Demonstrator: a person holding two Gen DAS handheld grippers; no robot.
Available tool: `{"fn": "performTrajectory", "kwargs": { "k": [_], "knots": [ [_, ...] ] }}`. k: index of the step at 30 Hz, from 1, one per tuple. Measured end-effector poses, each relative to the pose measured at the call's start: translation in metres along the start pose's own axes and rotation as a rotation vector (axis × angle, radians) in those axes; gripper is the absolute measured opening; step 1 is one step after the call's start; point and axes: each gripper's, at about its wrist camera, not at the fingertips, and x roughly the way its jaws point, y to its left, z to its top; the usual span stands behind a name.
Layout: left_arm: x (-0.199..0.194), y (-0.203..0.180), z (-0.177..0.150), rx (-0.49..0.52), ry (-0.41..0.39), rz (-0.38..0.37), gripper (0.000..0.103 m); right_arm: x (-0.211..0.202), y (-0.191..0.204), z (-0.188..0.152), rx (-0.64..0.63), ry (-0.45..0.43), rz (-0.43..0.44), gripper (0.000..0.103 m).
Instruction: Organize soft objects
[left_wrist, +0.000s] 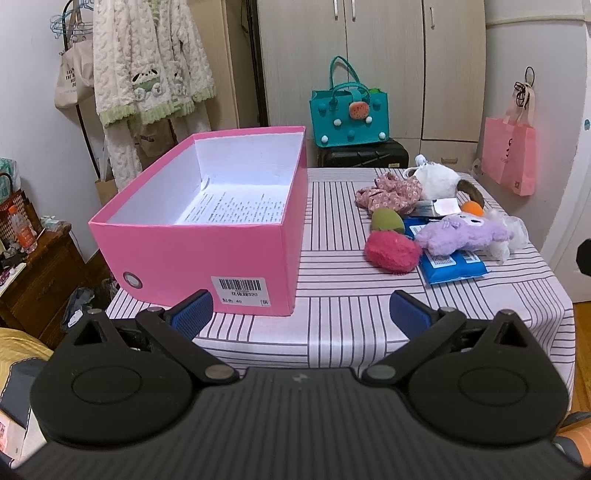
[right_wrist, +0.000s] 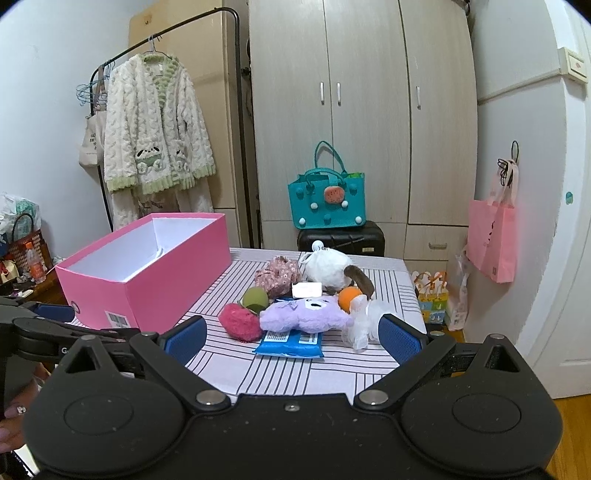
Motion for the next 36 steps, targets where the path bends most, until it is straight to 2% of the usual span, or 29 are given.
{"fn": "performTrajectory", "kwargs": {
  "k": [10, 21, 36],
  "knots": [
    [-0.008, -0.005, -0.004, 0.035, -0.085, 0.015, 0.103, -0.002, 0.002, -0.002, -0.026, -0.046, -0.008, 0.101],
    [-0.013, 0.001, -0.011, 0.002, -0.146, -0.004, 0.103, -0.005, 0.006, -0.006, -0.056, -0.090, -0.006, 0.101],
    [-0.014, 0.003, -0.014, -0.004, -0.151, -0.005, 0.103, -0.008, 0.005, -0.009, -0.058, -0.100, -0.009, 0.102]
  ]
}}
